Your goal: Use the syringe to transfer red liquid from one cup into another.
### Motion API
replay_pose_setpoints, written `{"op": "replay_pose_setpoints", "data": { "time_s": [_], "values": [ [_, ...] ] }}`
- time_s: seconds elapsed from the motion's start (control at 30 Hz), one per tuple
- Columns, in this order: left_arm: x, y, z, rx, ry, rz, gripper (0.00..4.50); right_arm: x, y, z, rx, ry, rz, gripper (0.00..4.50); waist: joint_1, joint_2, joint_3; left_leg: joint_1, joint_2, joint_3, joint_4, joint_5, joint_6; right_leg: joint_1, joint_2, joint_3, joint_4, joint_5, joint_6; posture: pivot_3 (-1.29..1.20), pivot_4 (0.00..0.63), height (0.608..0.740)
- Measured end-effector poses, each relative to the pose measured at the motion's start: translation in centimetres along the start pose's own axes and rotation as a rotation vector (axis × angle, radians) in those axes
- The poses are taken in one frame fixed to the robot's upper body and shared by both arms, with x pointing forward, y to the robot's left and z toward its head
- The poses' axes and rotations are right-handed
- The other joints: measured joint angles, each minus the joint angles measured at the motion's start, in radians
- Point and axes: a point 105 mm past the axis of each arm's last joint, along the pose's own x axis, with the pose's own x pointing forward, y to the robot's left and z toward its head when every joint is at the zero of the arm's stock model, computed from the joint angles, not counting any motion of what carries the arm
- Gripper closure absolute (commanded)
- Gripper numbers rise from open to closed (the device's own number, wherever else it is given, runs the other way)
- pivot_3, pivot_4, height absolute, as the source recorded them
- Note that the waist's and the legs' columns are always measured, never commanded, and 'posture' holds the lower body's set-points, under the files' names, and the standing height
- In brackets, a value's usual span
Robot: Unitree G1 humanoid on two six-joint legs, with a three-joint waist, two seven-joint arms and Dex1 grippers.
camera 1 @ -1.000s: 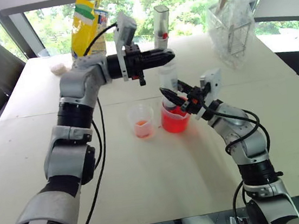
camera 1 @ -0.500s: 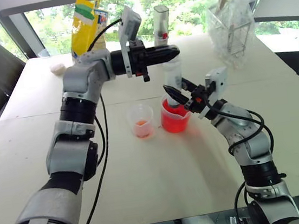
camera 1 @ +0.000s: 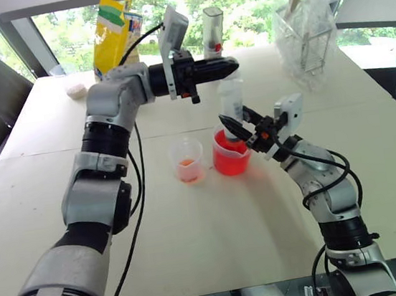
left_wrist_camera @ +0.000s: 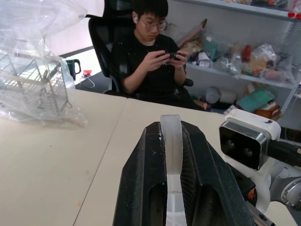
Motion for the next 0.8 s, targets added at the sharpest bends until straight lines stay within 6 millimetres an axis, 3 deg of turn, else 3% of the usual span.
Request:
{"op": "replay_pose_setpoints", "data": {
  "time_s": [0.8],
  "values": [
    [0.13,0.3,0.54,0.015,-0.006,0.007,4.45,-0.09,-0.13,-0.2,0.002,0.001,-0.01,3.13,0.0,0.0,0.0,0.0,0.0,0.0,0.0,0.0,0.0,0.0,0.0,0.0,0.0,0.0,0.0,0.0,0.15,0.74]
  ]
}}
